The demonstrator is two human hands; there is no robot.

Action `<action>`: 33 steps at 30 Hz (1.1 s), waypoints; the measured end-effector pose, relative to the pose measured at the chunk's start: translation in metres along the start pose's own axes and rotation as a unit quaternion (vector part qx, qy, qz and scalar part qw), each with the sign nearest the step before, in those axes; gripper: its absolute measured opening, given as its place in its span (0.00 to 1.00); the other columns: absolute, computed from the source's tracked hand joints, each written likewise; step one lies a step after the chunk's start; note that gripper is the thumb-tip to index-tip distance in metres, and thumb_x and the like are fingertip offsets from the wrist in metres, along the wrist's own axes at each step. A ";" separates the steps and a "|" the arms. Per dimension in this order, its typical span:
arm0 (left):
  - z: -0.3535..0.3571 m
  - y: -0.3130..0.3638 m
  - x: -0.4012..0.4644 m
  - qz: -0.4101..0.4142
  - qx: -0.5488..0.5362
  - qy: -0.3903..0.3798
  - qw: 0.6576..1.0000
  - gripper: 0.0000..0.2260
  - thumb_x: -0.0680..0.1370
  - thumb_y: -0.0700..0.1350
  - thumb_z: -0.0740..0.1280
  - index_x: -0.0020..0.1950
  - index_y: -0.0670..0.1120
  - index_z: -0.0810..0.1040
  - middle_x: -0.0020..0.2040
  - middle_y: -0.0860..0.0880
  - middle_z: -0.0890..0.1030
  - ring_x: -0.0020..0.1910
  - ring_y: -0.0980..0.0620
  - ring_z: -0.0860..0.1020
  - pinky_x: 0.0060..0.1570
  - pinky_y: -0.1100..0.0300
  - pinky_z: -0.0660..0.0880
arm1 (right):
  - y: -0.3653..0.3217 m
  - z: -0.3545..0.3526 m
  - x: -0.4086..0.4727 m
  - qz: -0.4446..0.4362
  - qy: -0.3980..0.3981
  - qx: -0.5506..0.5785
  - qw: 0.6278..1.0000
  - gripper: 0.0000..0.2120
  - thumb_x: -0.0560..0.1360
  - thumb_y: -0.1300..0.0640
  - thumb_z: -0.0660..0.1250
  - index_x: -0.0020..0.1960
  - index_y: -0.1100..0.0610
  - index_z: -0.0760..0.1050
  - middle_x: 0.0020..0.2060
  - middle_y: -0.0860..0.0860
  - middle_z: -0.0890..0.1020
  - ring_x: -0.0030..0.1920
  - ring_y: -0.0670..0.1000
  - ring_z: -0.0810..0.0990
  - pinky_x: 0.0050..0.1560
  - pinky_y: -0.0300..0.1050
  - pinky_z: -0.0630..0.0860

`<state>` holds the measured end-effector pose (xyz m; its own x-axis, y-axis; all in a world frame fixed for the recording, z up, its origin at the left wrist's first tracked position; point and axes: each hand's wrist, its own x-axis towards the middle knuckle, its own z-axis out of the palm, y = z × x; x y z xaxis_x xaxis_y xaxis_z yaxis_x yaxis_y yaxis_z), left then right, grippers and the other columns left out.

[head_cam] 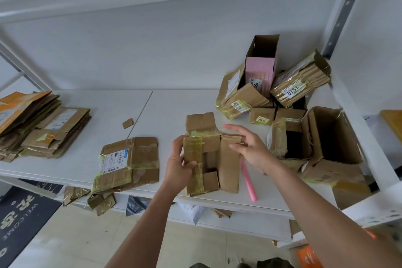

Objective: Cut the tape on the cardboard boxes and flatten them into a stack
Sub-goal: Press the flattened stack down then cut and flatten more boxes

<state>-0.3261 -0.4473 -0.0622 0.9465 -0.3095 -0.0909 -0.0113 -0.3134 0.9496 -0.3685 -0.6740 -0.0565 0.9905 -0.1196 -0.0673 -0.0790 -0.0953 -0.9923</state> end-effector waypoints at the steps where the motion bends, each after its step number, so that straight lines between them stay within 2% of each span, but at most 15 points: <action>1: 0.000 0.001 0.000 -0.003 -0.004 -0.006 1.000 0.35 0.74 0.20 0.58 0.69 0.55 0.63 0.62 0.57 0.75 0.50 0.65 0.79 0.49 0.54 0.81 | 0.001 -0.002 0.001 0.007 0.008 -0.009 1.000 0.27 0.78 0.68 0.65 0.62 0.36 0.76 0.53 0.40 0.81 0.52 0.40 0.80 0.58 0.37 0.73; 3: 0.000 0.003 0.001 -0.006 -0.007 -0.010 1.000 0.36 0.73 0.20 0.58 0.67 0.58 0.64 0.62 0.60 0.74 0.54 0.59 0.80 0.51 0.48 0.80 | 0.000 -0.004 0.003 0.002 0.022 -0.058 0.998 0.27 0.78 0.68 0.66 0.62 0.36 0.75 0.37 0.38 0.77 0.36 0.38 0.75 0.47 0.38 0.73; 4: 0.000 0.003 0.003 -0.007 -0.006 -0.010 1.000 0.37 0.73 0.20 0.58 0.66 0.59 0.64 0.62 0.61 0.74 0.56 0.55 0.79 0.52 0.47 0.80 | -0.002 -0.003 0.005 -0.012 0.028 -0.092 0.995 0.28 0.77 0.69 0.66 0.63 0.37 0.73 0.39 0.38 0.76 0.35 0.36 0.74 0.47 0.38 0.72; 5: 0.000 0.003 0.004 -0.006 -0.005 -0.010 1.000 0.37 0.73 0.20 0.58 0.66 0.60 0.64 0.63 0.61 0.74 0.57 0.53 0.79 0.53 0.46 0.81 | -0.005 -0.002 0.007 -0.033 0.028 -0.126 0.991 0.30 0.77 0.71 0.65 0.66 0.38 0.71 0.48 0.39 0.78 0.41 0.33 0.75 0.52 0.38 0.72; 7: 0.000 0.002 0.005 -0.005 -0.006 -0.010 1.000 0.37 0.73 0.20 0.58 0.66 0.60 0.65 0.62 0.62 0.74 0.57 0.52 0.78 0.53 0.45 0.80 | -0.011 0.003 0.013 -0.078 0.004 -0.210 0.975 0.36 0.75 0.75 0.63 0.72 0.41 0.67 0.70 0.40 0.69 0.62 0.31 0.68 0.63 0.29 0.64; 8: 0.000 0.001 0.005 -0.003 -0.008 -0.009 1.000 0.36 0.73 0.20 0.58 0.66 0.59 0.65 0.63 0.61 0.74 0.56 0.53 0.79 0.53 0.46 0.80 | -0.013 0.005 0.016 -0.096 -0.018 -0.255 0.962 0.39 0.75 0.77 0.61 0.74 0.42 0.66 0.73 0.40 0.64 0.69 0.35 0.62 0.63 0.24 0.60; 10: -0.002 0.000 0.004 0.003 -0.012 -0.005 1.000 0.36 0.73 0.21 0.59 0.66 0.58 0.64 0.64 0.59 0.74 0.53 0.56 0.79 0.51 0.51 0.79 | -0.011 0.012 0.019 -0.126 -0.055 -0.328 0.935 0.39 0.73 0.77 0.58 0.75 0.44 0.65 0.74 0.40 0.64 0.72 0.42 0.59 0.63 0.22 0.56; 13: -0.002 -0.002 0.004 0.012 -0.013 -0.005 1.000 0.36 0.74 0.21 0.59 0.69 0.57 0.63 0.65 0.56 0.74 0.54 0.53 0.79 0.49 0.55 0.79 | -0.005 0.023 0.018 -0.169 -0.028 -0.364 0.916 0.31 0.76 0.65 0.67 0.75 0.47 0.66 0.70 0.43 0.71 0.67 0.48 0.65 0.69 0.35 0.58; 15: -0.001 0.000 0.006 0.011 -0.001 -0.009 1.000 0.36 0.74 0.22 0.60 0.72 0.55 0.60 0.66 0.56 0.73 0.57 0.53 0.79 0.47 0.59 0.80 | 0.000 0.027 0.018 -0.177 -0.005 -0.383 0.906 0.32 0.74 0.59 0.73 0.75 0.49 0.67 0.68 0.44 0.72 0.61 0.50 0.68 0.65 0.38 0.62; 18: 0.003 0.001 0.008 0.007 0.028 -0.011 1.000 0.39 0.73 0.25 0.64 0.72 0.58 0.57 0.65 0.52 0.74 0.56 0.52 0.80 0.40 0.65 0.77 | 0.003 0.032 0.016 -0.177 0.020 -0.409 0.895 0.32 0.72 0.62 0.74 0.73 0.50 0.69 0.66 0.46 0.74 0.55 0.52 0.71 0.60 0.41 0.67; 22: 0.016 0.007 0.012 -0.008 0.059 0.010 0.998 0.43 0.69 0.36 0.78 0.73 0.57 0.56 0.64 0.51 0.70 0.57 0.54 0.76 0.54 0.62 0.75 | 0.001 0.037 0.015 -0.158 0.039 -0.425 0.891 0.31 0.73 0.65 0.71 0.73 0.51 0.70 0.67 0.46 0.74 0.54 0.53 0.71 0.57 0.40 0.66; 25: 0.022 0.013 0.009 -0.023 0.118 0.059 0.991 0.44 0.69 0.36 0.77 0.76 0.54 0.56 0.60 0.51 0.62 0.50 0.56 0.74 0.51 0.68 0.69 | -0.001 0.040 0.015 -0.156 0.041 -0.433 0.887 0.30 0.73 0.65 0.70 0.73 0.51 0.69 0.67 0.46 0.74 0.55 0.53 0.72 0.58 0.41 0.67; 28: 0.017 0.011 0.008 -0.014 0.122 0.048 0.991 0.43 0.70 0.37 0.75 0.77 0.57 0.55 0.57 0.53 0.66 0.50 0.60 0.73 0.43 0.76 0.69 | 0.000 0.037 0.017 -0.150 0.042 -0.444 0.882 0.30 0.74 0.63 0.70 0.74 0.50 0.68 0.67 0.45 0.73 0.55 0.53 0.71 0.59 0.41 0.67; 30: 0.010 0.010 0.009 -0.029 0.112 0.017 0.993 0.42 0.69 0.39 0.74 0.76 0.62 0.58 0.56 0.55 0.74 0.49 0.61 0.75 0.45 0.72 0.72 | 0.003 0.035 0.016 -0.141 0.044 -0.450 0.881 0.30 0.75 0.62 0.69 0.75 0.51 0.67 0.68 0.45 0.72 0.56 0.53 0.71 0.60 0.40 0.66; 33: -0.003 0.008 0.008 -0.053 0.035 -0.012 0.998 0.37 0.69 0.34 0.70 0.74 0.60 0.68 0.51 0.54 0.83 0.49 0.56 0.81 0.47 0.61 0.79 | 0.007 0.033 0.017 -0.128 0.046 -0.454 0.881 0.29 0.76 0.60 0.69 0.75 0.51 0.66 0.69 0.46 0.72 0.59 0.53 0.71 0.62 0.41 0.65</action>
<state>-0.3178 -0.4500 -0.0543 0.9360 -0.2919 -0.1966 0.0646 -0.4065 0.9114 -0.3484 -0.6443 -0.0677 0.9790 -0.0548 0.1963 0.0470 -0.8765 -0.4792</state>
